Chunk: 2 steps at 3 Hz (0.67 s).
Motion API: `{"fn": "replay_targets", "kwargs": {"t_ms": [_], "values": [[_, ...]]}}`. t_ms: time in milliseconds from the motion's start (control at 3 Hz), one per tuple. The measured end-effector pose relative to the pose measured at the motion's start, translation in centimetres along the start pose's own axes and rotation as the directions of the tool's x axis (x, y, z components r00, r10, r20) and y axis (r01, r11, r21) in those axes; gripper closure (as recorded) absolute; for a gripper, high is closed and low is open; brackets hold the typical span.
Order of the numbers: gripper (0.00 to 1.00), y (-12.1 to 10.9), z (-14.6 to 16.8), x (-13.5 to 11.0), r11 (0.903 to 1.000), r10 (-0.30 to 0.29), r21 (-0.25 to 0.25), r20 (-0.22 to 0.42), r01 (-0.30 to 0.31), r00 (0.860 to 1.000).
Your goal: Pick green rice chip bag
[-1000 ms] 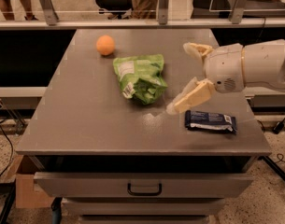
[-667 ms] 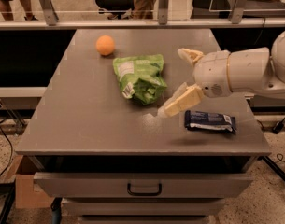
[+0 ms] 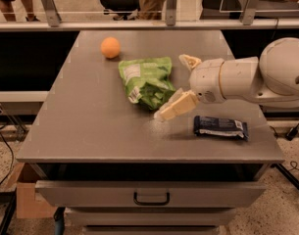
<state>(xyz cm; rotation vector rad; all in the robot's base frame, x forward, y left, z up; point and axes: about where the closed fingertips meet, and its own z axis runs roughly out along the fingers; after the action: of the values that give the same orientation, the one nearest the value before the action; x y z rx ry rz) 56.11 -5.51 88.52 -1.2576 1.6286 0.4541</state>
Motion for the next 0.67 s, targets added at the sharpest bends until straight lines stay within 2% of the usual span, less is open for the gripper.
{"fn": "replay_targets", "kwargs": {"t_ms": [333,667], "values": [[0.00,-0.03,1.23,0.57,0.9999,0.015,-0.002,-0.007,-0.015,1.000],[0.15,0.08,2.14,0.88,0.9996,0.022,-0.016,-0.008,-0.022,1.000]]}}
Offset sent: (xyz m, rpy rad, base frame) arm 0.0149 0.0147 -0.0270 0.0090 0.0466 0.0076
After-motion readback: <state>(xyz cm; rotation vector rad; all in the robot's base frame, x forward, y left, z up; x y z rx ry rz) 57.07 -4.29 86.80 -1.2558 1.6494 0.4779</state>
